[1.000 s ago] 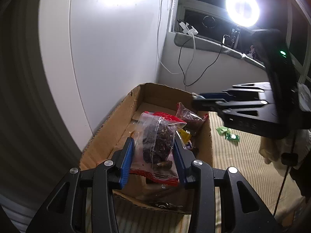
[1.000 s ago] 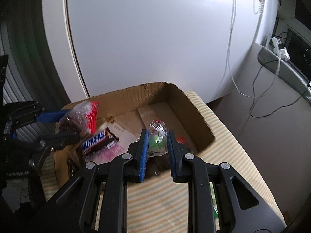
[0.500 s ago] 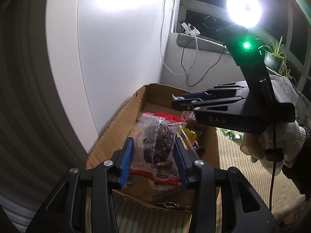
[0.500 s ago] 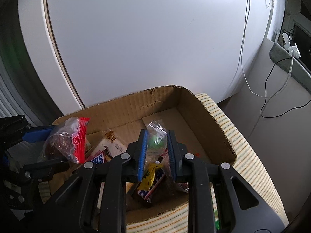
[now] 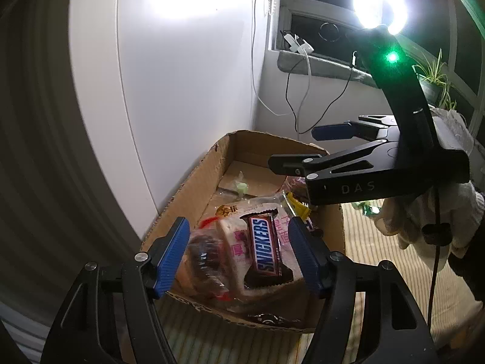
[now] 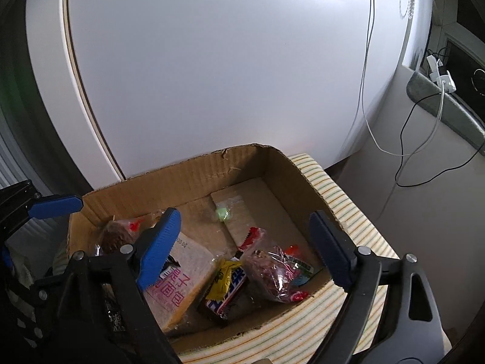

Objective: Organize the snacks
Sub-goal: 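Move both tools back toward the two green candies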

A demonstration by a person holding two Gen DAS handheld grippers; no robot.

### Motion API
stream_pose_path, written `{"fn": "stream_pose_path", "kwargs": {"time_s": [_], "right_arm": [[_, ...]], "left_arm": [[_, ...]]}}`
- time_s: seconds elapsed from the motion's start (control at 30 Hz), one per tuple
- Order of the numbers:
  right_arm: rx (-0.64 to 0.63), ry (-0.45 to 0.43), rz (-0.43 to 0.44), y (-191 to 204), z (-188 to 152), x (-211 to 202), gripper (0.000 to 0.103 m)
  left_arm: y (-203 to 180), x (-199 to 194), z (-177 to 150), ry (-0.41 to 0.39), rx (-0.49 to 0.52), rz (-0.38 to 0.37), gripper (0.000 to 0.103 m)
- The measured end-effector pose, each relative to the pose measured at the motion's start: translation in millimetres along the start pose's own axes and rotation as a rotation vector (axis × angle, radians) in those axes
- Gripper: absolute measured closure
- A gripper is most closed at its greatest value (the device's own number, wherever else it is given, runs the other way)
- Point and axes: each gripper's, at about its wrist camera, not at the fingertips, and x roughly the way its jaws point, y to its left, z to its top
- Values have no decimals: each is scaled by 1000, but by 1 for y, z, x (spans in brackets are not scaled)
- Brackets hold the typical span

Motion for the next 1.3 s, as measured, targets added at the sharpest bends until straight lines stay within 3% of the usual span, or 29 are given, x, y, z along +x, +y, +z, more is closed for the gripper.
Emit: {"fn": "stream_pose_path", "kwargs": {"time_s": [0.1, 0.6, 1.1, 1.17, 1.3], "right_arm": [[-6, 1, -11, -1, 0, -4, 14], [22, -46, -37, -22, -12, -44, 14], [78, -33, -96, -92, -71, -97, 14], [91, -9, -91, -104, -84, -96, 14], [85, 30, -62, -116, -106, -88, 15]], "left_arm": [[-3, -3, 0, -3, 8, 4, 31], [-30, -14, 4, -31, 40, -9, 31], [-96, -5, 8, -37, 93, -154, 31], [-108, 1, 7, -24, 104, -179, 33], [-130, 13, 2, 17, 134, -216, 50]]}}
